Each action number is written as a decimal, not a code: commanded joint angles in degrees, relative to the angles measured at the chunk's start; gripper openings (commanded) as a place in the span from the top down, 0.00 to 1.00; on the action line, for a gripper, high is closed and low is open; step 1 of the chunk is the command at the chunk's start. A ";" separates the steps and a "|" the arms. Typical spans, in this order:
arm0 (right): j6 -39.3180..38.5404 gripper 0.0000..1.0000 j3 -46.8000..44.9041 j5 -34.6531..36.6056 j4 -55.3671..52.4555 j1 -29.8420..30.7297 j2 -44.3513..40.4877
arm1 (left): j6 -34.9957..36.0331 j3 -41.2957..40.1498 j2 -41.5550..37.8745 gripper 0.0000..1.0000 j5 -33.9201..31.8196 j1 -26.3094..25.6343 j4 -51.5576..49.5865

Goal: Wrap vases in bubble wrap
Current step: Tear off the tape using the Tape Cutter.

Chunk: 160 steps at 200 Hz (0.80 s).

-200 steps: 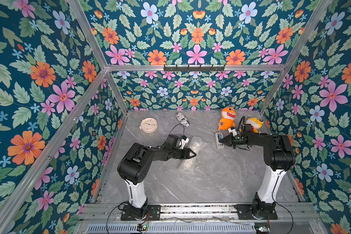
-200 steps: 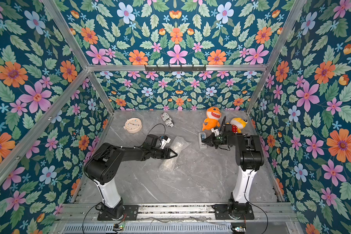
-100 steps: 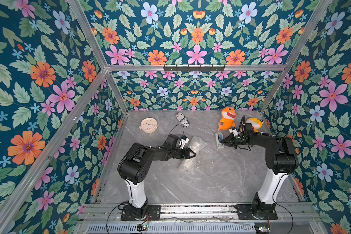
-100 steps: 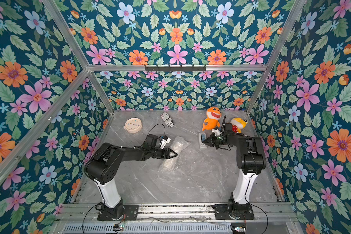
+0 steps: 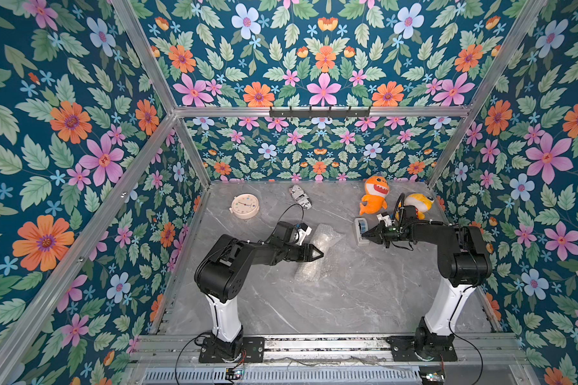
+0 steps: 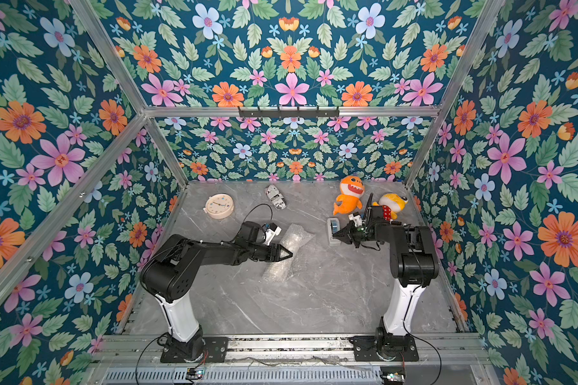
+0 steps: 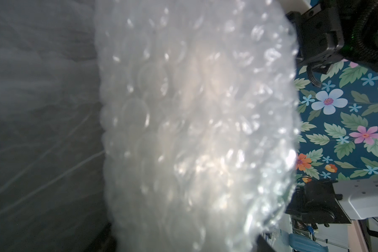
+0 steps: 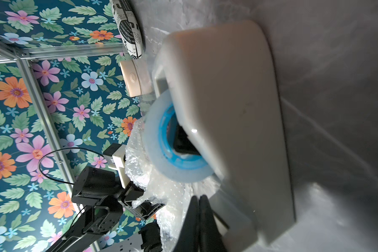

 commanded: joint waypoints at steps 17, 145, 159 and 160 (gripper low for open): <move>3.97 1.00 1.44 -3.03 2.54 0.09 0.84 | -0.23 -0.64 0.54 0.88 -2.93 -0.01 -5.94; 0.68 1.00 0.75 -1.41 -4.35 -0.37 -0.33 | -0.04 -0.42 1.85 0.88 -2.45 -0.01 -5.41; 0.53 1.00 -0.13 -1.37 -4.34 -0.37 -0.93 | -0.04 -0.36 1.87 0.88 -2.37 -0.01 -5.41; 0.56 1.00 -0.20 -1.37 -4.31 -0.37 -1.00 | -0.04 -0.39 1.87 0.88 -2.41 -0.01 -5.41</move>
